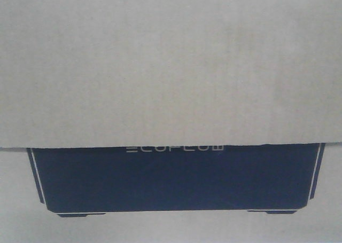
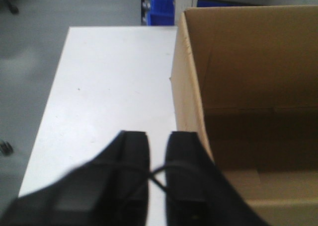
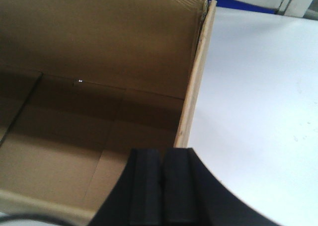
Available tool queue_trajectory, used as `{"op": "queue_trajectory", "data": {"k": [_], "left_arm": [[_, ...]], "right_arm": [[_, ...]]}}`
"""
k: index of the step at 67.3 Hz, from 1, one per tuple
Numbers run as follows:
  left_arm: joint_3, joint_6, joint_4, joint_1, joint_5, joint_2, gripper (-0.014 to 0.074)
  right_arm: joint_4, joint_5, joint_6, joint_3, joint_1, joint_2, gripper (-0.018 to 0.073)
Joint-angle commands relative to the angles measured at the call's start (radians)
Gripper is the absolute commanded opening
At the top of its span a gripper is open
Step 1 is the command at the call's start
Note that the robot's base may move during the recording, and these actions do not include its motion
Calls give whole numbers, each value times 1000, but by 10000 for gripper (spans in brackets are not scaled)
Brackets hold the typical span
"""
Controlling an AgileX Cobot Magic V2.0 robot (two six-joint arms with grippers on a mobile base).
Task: Grab box from left shelf to table start
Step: 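Open both grippers and release the box walls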
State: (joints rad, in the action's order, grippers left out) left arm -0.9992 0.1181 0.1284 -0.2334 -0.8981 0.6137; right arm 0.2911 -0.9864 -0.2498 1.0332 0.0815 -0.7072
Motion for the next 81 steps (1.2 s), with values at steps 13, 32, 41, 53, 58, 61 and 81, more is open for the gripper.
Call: {"op": "queue_trajectory", "data": {"k": [13,32,41,53,58,61,81], "left_arm": [[318,-4,46,2,230,-289,-99],[597,-6,80,2,486,-481,-99],[656,-6,123,2,569,-490,-99],[660,-6,120,2,565,-490,-99],[660,-6,120,2,565,-490,-99],[660,-6,120,2,565,-490,-99],[660,-6,120,2,565,-490,-99]], "right_arm": [[-18,363,-5,-327,2,386,58],[-24,561,-5,-646,2,687,58],[-24,643,-5,-710,2,707,58],[-24,673,-5,-718,2,707,58],[-24,673,-5,-718,2,707,58],[-24,670,-5,-718,2,707,58],[-24,669,-5,-718,2,707,58]]}}
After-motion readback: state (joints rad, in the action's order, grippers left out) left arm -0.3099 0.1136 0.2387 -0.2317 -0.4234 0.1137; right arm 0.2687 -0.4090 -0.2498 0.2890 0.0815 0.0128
